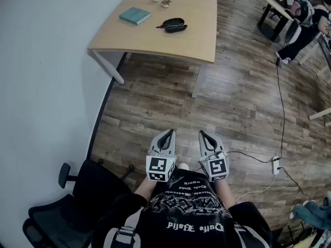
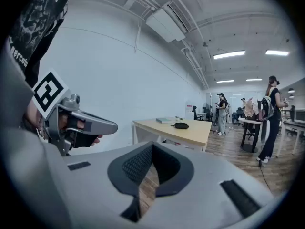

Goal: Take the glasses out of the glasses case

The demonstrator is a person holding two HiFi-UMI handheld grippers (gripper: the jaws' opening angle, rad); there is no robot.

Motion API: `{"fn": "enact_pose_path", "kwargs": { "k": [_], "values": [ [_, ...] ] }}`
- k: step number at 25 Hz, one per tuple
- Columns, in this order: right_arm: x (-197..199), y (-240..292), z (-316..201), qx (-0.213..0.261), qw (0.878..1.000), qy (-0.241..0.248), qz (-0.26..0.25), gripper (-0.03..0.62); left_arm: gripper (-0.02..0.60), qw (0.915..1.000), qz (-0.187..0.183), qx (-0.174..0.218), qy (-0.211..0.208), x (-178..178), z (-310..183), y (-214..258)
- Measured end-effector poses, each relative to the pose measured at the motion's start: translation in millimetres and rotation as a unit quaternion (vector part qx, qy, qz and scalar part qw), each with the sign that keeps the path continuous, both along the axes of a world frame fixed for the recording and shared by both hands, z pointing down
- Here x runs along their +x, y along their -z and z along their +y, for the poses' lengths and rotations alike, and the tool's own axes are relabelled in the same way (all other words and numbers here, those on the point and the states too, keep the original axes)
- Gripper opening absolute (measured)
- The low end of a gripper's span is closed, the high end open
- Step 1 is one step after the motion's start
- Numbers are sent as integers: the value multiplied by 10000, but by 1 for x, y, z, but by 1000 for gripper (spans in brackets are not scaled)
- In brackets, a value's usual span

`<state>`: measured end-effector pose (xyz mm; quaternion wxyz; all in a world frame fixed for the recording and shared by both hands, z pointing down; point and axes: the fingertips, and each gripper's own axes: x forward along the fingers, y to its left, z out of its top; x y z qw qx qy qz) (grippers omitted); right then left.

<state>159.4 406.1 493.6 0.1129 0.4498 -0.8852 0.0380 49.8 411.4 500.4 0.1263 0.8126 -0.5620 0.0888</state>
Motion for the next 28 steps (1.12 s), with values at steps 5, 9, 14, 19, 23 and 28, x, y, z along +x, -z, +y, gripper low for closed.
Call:
{"fn": "enact_pose_path", "kwargs": {
  "k": [5,9,14,19,23,28],
  "values": [
    [-2,-7,-7,-85,9998,-164,75,5,3,10000,-31,1,19,-11,-1,0],
    [-11,-11,-15,-149,9997,-194,82,5,3,9999,-47,2,92,-25,-7,-2],
    [-11,-11,-23,-107,9994,-317,121,6,3,10000,-27,-9,76,-34,-11,-7],
    [-11,-11,-27,-169,9990,-385,138,10,3,9999,115,-34,-73,-32,-12,-6],
    [-18,-14,-25,-183,9994,-270,137,81,8,9998,202,-46,75,-40,-11,-9],
    [-24,-13,-25,-196,9995,-239,93,229,260,9992,169,-298,207,-54,-15,-18]
  ]
}}
